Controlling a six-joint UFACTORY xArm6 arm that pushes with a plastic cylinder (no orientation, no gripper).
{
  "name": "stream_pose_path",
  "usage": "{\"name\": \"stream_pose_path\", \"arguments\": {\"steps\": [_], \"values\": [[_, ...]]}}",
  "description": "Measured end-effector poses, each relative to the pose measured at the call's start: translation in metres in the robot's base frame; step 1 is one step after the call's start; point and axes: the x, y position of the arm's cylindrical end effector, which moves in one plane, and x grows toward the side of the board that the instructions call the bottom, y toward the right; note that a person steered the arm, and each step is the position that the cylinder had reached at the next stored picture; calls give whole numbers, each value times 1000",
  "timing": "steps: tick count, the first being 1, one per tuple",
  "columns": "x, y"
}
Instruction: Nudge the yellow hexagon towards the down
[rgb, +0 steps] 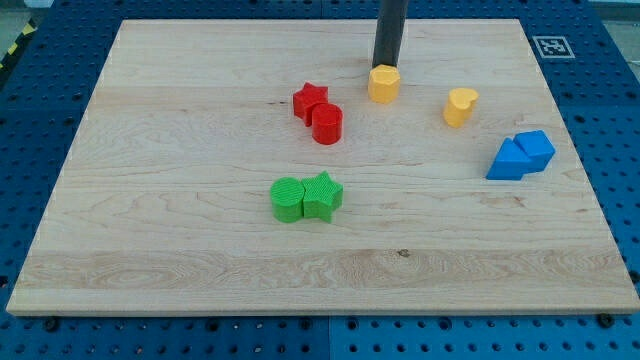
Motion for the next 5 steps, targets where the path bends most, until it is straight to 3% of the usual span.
{"name": "stream_pose_path", "arguments": {"steps": [3,5], "values": [[14,-6],[13,-116]]}}
